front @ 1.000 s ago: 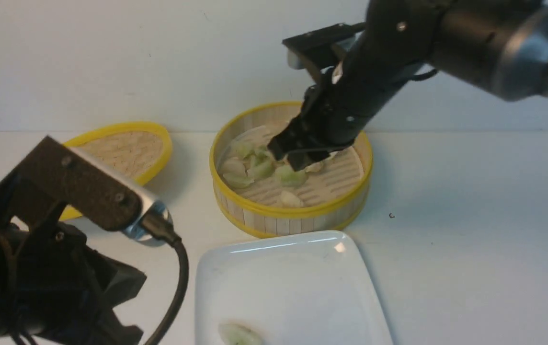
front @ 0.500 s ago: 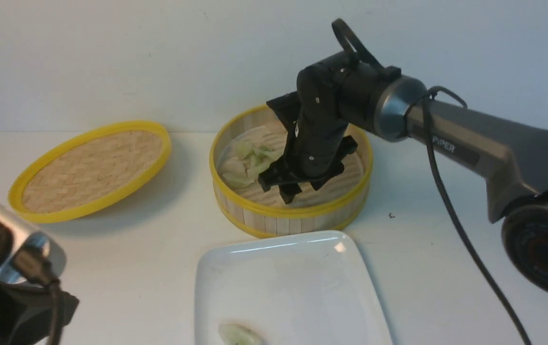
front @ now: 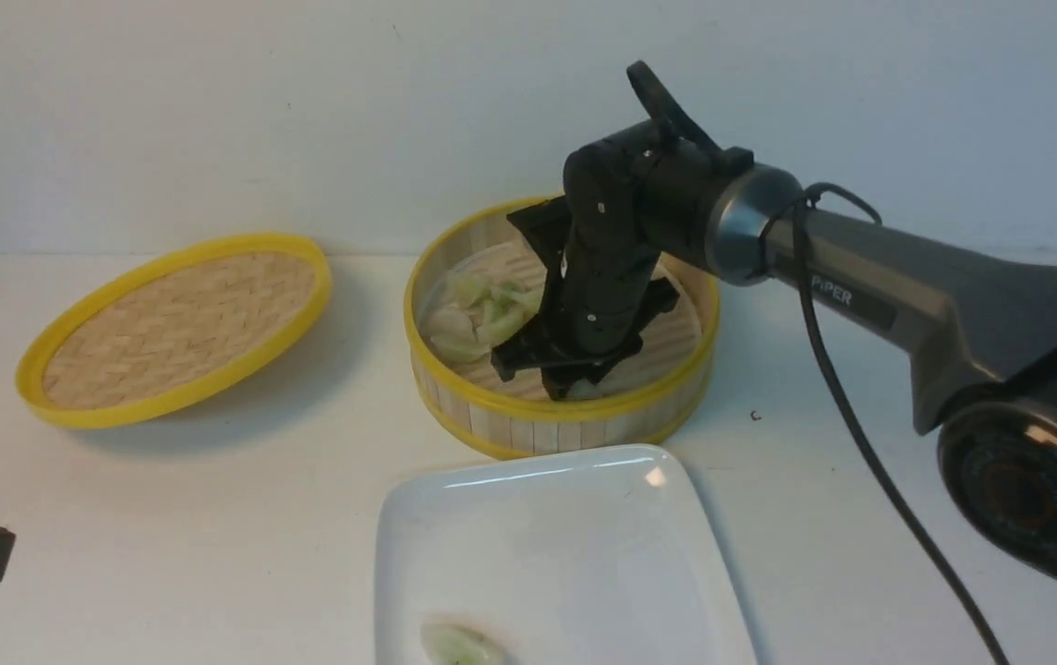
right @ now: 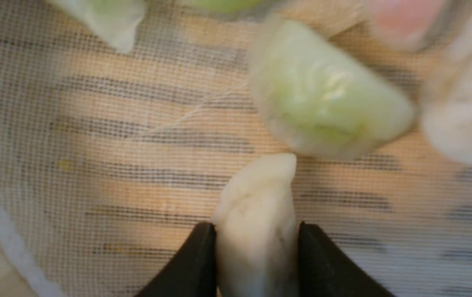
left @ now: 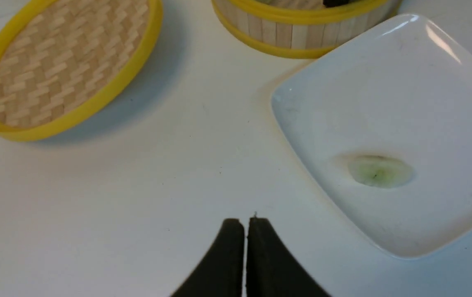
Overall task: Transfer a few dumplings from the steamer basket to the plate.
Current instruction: Use the right arm to grab a dumpling from inside the steamer, then use the right arm to put the dumpling into the plate
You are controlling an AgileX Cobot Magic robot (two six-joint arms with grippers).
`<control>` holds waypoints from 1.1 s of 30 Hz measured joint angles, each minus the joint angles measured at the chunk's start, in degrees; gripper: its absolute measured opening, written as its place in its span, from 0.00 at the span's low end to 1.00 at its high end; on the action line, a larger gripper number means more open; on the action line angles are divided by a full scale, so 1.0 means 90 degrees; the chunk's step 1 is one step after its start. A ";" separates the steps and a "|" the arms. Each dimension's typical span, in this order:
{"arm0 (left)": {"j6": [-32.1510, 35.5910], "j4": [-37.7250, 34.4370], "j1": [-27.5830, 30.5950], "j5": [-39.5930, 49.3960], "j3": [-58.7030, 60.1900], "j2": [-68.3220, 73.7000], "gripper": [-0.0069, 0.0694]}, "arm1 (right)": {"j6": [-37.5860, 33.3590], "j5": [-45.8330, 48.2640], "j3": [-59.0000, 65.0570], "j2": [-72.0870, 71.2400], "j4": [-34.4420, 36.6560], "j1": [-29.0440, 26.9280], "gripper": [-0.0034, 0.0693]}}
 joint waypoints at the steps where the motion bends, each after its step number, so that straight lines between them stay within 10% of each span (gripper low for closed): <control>1: 0.0000 0.0048 0.0000 0.0074 0.0000 0.0000 0.08 | 0.0001 0.0168 -0.0138 -0.0094 -0.0084 0.0000 0.36; 17: -0.0552 0.1463 0.0000 0.0105 0.0000 0.0000 0.08 | -0.0188 0.0455 0.1073 -0.2613 0.0913 0.0773 0.36; 33: -0.0583 0.1242 0.0000 0.0096 0.0000 0.0000 0.08 | -0.0016 0.0120 0.3325 -0.1947 0.1186 0.1223 0.42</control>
